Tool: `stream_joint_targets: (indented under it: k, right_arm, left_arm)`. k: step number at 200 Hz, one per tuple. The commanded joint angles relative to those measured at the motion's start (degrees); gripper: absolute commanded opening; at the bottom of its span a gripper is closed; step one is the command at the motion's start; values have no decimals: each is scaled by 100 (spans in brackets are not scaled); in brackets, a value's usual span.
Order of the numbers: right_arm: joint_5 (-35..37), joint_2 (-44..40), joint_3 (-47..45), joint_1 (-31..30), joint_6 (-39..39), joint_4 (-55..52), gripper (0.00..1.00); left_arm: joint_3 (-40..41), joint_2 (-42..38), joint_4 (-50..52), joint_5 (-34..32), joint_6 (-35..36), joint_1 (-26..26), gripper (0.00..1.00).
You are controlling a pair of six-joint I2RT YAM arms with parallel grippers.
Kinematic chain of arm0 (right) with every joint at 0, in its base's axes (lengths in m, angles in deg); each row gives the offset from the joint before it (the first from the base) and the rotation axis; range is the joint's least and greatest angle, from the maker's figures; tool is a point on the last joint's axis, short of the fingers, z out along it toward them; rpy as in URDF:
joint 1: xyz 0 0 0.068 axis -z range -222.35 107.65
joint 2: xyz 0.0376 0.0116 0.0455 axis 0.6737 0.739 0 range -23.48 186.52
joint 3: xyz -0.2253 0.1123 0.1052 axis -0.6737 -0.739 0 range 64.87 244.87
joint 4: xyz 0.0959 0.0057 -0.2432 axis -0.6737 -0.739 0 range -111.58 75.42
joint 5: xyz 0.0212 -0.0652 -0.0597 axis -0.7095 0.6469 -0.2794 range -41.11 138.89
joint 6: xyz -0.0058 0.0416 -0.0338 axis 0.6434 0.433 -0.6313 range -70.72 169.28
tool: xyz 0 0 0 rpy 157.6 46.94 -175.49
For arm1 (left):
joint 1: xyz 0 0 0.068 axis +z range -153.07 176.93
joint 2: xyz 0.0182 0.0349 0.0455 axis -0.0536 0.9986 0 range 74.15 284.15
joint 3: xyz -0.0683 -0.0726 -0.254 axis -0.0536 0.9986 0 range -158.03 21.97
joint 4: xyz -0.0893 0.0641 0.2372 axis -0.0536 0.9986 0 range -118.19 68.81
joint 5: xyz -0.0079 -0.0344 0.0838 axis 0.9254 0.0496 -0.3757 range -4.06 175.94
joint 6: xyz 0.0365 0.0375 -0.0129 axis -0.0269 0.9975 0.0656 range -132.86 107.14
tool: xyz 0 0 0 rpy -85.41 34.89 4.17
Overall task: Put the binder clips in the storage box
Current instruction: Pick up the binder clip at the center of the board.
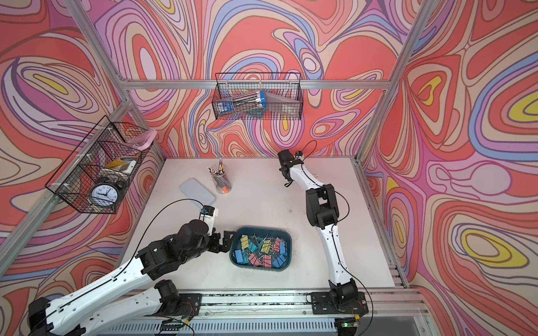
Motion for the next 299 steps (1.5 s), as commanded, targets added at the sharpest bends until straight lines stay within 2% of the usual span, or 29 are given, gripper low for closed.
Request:
stream_joint_targets:
  k: [1,35,72,105,152,187,259,299]
  right_arm:
    - [116,127,131,10,-162,-37,45]
    - [120,-8,-95,10,-316,148,34]
    - [101,-173,-308,19,-463,259,12]
    - [-6,-410,-539,19,-511,365,0]
    - [-264,-1041,-1047,18,-527,615,0]
    - [-720,-1783,-1547,1,-436,729,0]
    - [-1622,-4072,-3314,-259,-195,907,0]
    - [-2018,-5588,-4368,-873,-136,699,0]
  left_arm:
    - [-180,59,83,-108,110,29,99]
    - [-200,138,9,-56,99,26,99]
    - [-200,205,-72,-2,86,35,99]
    - [-196,178,-57,-24,83,24,99]
    - [-178,121,-54,-20,55,21,99]
    - [-191,118,-95,10,55,25,99]
    - [-174,-21,-84,64,2,29,99]
    - [-39,-231,-41,-52,-3,23,99]
